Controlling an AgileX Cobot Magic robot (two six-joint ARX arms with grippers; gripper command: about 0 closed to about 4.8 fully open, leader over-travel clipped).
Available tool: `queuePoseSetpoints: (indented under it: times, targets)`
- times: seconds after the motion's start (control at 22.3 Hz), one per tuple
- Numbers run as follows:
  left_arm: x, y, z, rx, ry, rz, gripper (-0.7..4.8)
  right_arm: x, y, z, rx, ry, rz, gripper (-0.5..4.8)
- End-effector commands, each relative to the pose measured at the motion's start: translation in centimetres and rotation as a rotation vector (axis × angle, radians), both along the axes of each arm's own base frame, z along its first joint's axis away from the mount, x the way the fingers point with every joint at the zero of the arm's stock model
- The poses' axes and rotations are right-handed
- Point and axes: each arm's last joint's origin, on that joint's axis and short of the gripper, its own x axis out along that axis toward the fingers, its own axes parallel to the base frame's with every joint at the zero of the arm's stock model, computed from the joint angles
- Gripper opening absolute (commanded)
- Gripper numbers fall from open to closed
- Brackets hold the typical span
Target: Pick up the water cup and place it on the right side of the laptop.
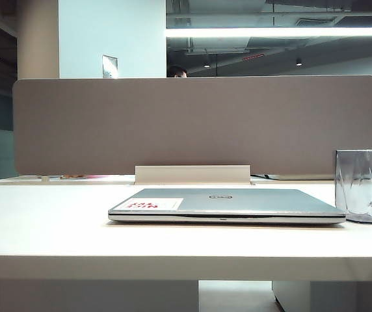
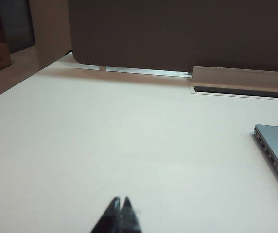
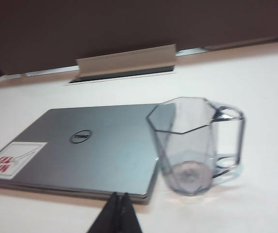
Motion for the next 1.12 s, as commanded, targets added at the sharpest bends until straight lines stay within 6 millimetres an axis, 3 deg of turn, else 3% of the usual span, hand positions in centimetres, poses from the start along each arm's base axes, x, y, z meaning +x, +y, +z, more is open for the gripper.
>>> queuePoseSetpoints:
  times: [0.04,0.31,0.58,1.12]
  targets:
    - [-0.02,-0.02,0.26,0.008,-0.016,-0.004,-0.03,0.11,-0.16,-0.19,-0.015,-0.016,-0.04,-0.08]
    - [-0.01,-0.05,0.26,0.008,-0.016,-0.008,-0.03,0.33,-0.18,-0.86,-0.059,-0.04,-0.048,-0.08]
    - [-0.01,-0.06,0.26,0.008,-0.016,-0.009,-0.03,0.36,-0.59,-0.91,-0.076,-0.032,-0.189,-0.08]
    - [-0.01,-0.06,0.24,0.008,-0.014,-0.009,-0.03,0.36,-0.64,-0.95,-0.253,-0.043,-0.198,-0.08]
